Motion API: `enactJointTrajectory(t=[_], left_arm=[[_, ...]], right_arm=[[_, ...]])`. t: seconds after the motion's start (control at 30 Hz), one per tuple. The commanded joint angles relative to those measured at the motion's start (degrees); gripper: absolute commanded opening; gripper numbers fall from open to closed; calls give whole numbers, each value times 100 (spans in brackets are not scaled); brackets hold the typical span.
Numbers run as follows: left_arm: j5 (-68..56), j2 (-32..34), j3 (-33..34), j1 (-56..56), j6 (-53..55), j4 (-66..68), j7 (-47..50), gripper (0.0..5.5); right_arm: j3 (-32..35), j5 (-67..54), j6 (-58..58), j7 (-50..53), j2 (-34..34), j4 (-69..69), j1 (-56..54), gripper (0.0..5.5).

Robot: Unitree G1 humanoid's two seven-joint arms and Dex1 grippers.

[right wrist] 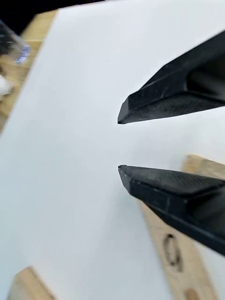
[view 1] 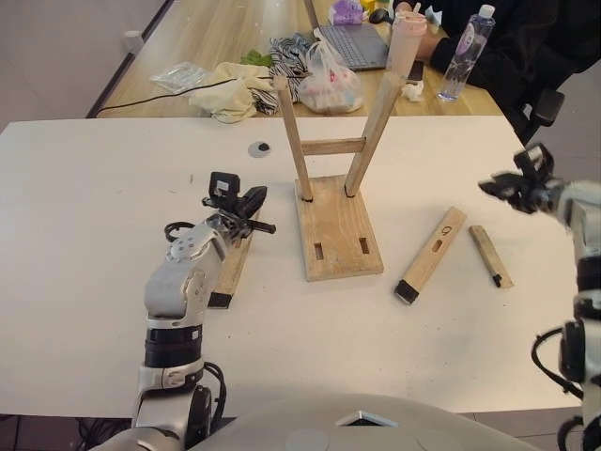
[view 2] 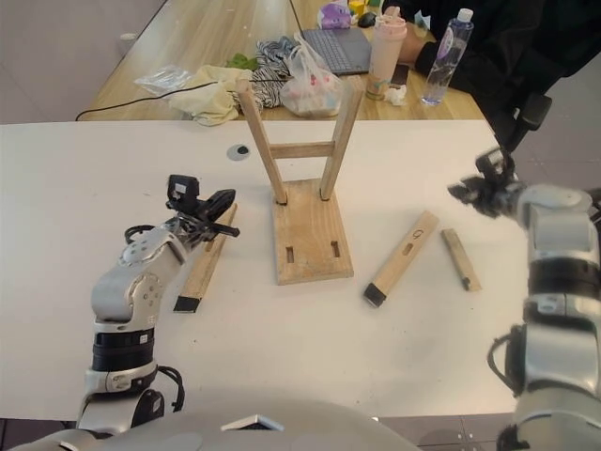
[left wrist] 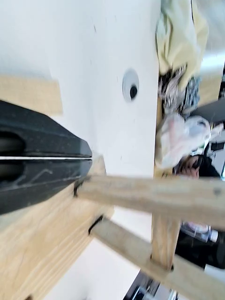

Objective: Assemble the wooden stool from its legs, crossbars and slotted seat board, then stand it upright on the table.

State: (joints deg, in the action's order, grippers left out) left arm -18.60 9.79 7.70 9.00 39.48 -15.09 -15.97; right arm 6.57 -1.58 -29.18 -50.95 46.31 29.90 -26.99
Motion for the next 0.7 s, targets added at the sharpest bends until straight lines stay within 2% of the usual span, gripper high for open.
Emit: enactJointTrajectory(t=[0.03,0.13,0.4,0.6,0.7], left_arm=[[-156,-105,237,-268,79,-495,279,0],[-224,-112,312,-374,122,-655,387,0],[-262,-123,328,-509,4,-647,550,0],[-268,-137,292,-391,-168,-409,533,0],[-213,-175,179,-329,-317,-183,515,0]], right_arm=[[-113,-192,-649,-431,395,-992,653,235],[-261,-334,-1090,-663,471,-1453,979,288],[-715,-121,-948,-697,615,-1017,1819,288],[-525,-314,-614,-511,416,-479,1516,288],[-767,-211,-452,-492,218,-178,1247,288]])
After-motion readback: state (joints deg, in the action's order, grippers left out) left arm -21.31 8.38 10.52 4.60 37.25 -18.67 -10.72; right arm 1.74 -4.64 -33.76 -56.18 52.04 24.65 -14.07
